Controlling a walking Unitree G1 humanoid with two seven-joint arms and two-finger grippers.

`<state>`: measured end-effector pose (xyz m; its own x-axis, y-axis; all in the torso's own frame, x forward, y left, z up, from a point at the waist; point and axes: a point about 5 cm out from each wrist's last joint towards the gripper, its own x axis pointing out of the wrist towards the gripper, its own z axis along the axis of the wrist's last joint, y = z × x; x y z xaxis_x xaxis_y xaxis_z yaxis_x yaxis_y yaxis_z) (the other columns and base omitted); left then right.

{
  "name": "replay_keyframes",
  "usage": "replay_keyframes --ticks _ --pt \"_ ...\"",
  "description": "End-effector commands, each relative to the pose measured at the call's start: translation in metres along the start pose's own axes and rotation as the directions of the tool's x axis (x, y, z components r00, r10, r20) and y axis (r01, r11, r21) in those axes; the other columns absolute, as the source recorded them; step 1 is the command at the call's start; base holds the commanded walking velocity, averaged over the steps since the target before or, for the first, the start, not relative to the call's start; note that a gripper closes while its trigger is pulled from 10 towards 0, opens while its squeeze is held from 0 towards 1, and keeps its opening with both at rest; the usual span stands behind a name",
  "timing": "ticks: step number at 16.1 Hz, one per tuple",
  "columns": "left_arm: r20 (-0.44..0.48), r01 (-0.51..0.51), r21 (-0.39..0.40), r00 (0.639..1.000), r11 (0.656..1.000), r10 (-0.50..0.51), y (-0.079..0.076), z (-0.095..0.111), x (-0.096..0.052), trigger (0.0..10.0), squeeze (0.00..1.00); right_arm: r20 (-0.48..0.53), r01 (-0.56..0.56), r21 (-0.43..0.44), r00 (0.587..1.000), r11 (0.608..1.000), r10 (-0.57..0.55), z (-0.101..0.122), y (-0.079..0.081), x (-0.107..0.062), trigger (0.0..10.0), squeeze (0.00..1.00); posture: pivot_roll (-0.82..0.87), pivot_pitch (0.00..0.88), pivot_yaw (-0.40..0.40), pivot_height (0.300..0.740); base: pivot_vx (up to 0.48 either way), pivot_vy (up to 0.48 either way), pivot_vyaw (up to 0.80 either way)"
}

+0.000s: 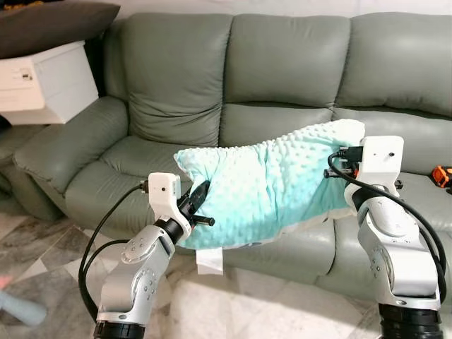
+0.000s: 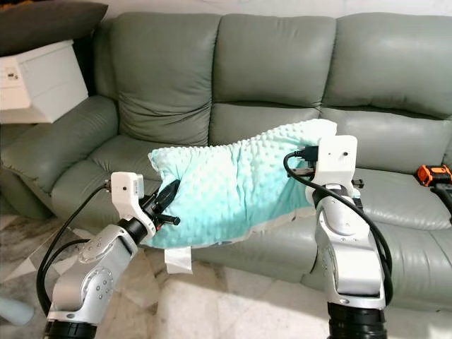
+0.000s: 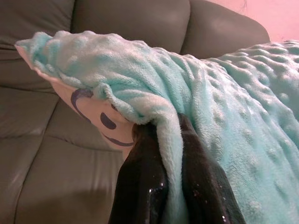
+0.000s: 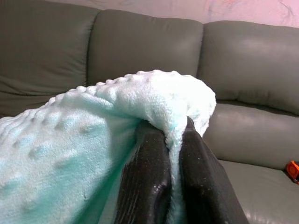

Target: Move the pillow to the sofa

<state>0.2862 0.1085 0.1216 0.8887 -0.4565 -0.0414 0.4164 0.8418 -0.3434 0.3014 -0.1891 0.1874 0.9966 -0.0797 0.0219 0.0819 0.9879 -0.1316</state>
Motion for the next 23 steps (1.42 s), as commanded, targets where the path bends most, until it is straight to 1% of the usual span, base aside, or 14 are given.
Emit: replay_keyframes --ticks 1,5,18,21,23 --pt "0.023 0.016 0.001 1.0 1.0 -0.016 0.0002 0.0042 -0.0007 10.0 0.0 0.04 -0.016 -0.004 0.999 1.0 0.016 0.0101 0.004 0.0009 10.0 0.0 -0.11 0.0 0.014 0.74 0.0 0.0 0.0" --pt "0.016 0.027 0.002 1.0 1.0 -0.027 -0.0002 0.0033 -0.0012 10.0 0.0 0.039 -0.019 -0.001 0.999 1.0 0.019 0.0102 0.0046 0.0009 10.0 0.0 -0.11 0.0 0.013 0.74 0.381 0.0 -0.33" --pt "0.014 0.042 -0.003 0.999 0.999 -0.042 -0.0018 0.0021 -0.0016 10.0 0.0 0.033 -0.03 -0.005 0.999 1.0 0.03 0.0084 0.0055 0.0004 10.0 0.0 -0.11 0.0 0.014 0.74 0.469 0.0 0.0" --pt "0.008 0.04 -0.006 0.999 0.999 -0.04 -0.0012 0.0016 -0.0015 10.0 0.0 0.03 -0.03 -0.004 0.999 1.0 0.03 0.0076 0.006 -0.0002 10.0 0.0 -0.11 0.0 0.017 0.74 0.353 0.325 0.0" --pt "0.005 0.038 0.008 0.999 0.999 -0.038 -0.0013 0.0013 -0.0012 10.0 0.0 0.03 -0.029 -0.002 0.999 1.0 0.029 0.0074 0.0061 -0.0004 10.0 0.0 -0.12 0.0 0.019 0.74 0.283 0.388 0.0"
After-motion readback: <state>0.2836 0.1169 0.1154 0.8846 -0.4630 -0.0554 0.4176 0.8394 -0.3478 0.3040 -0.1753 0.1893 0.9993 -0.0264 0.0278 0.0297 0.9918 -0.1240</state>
